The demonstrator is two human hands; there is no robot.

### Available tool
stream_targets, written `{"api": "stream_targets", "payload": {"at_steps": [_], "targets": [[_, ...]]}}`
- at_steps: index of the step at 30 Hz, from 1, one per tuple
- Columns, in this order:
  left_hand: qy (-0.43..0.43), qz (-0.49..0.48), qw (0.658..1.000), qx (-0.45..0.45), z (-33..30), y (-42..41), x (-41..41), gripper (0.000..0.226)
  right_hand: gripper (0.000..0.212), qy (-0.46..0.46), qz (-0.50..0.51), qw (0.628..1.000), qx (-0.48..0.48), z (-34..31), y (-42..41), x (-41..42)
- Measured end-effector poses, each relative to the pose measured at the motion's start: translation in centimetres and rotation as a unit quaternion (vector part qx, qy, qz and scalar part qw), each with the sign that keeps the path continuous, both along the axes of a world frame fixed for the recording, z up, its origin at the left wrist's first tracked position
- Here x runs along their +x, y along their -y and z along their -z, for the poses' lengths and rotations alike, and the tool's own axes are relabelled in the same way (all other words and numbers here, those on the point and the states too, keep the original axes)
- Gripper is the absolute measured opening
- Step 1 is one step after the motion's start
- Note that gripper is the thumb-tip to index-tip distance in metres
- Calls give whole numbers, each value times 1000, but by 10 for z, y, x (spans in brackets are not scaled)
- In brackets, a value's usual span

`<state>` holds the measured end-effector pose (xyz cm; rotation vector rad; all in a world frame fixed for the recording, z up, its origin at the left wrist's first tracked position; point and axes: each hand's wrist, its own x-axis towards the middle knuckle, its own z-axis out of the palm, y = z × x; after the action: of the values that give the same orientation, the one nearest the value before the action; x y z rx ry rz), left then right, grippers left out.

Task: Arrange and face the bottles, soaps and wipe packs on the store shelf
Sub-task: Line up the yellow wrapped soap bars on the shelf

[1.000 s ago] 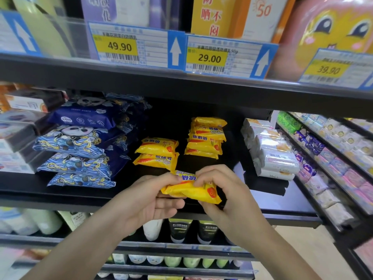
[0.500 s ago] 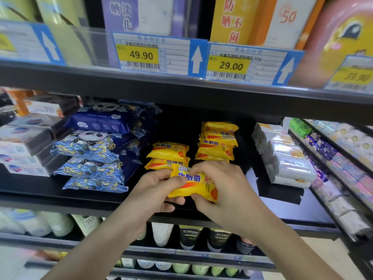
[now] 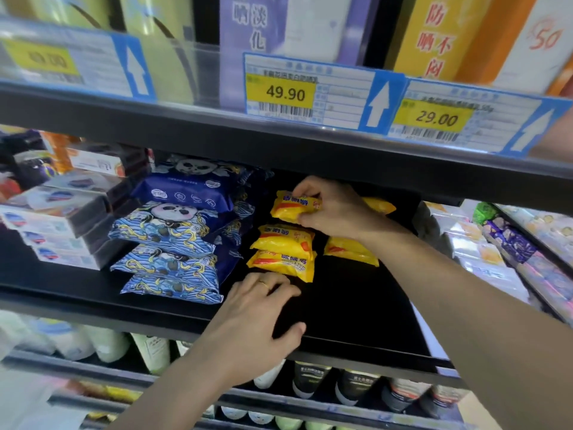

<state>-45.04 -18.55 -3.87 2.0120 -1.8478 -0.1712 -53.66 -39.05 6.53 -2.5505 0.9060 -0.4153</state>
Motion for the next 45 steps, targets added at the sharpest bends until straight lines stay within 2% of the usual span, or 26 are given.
{"api": "stream_targets", "payload": {"at_steps": [5, 12, 15, 24, 29, 32, 36, 42, 45], "targets": [[-31, -3, 999, -6, 5, 1, 7, 56, 41, -50, 13, 998, 27, 13, 21, 31], [-25, 1, 999, -23, 12, 3, 10, 57, 37, -65, -2, 996, 65, 36, 29, 32], [-24, -2, 999, -29, 14, 3, 10, 57, 28, -54, -4, 996, 67, 39, 29, 29], [-19, 0, 999, -39, 18, 4, 10, 60, 22, 21, -9, 996, -87, 25, 1, -18], [-8, -14, 999, -45, 16, 8, 4, 61, 29, 38, 87, 975, -202, 46, -2, -80], [-4, -15, 999, -50, 12, 16, -3, 60, 38, 16, 145, 962, -232, 62, 5, -105], [-15, -11, 999, -43, 14, 26, -16, 54, 46, 12, 159, 967, -198, 68, 17, -116], [-21, -21, 999, -43, 18, 25, -16, 58, 43, -18, 169, 973, -156, 60, 28, -108], [-32, -22, 999, -38, 16, 24, -16, 57, 33, 43, 173, 973, -149, 62, 32, -108]]}}
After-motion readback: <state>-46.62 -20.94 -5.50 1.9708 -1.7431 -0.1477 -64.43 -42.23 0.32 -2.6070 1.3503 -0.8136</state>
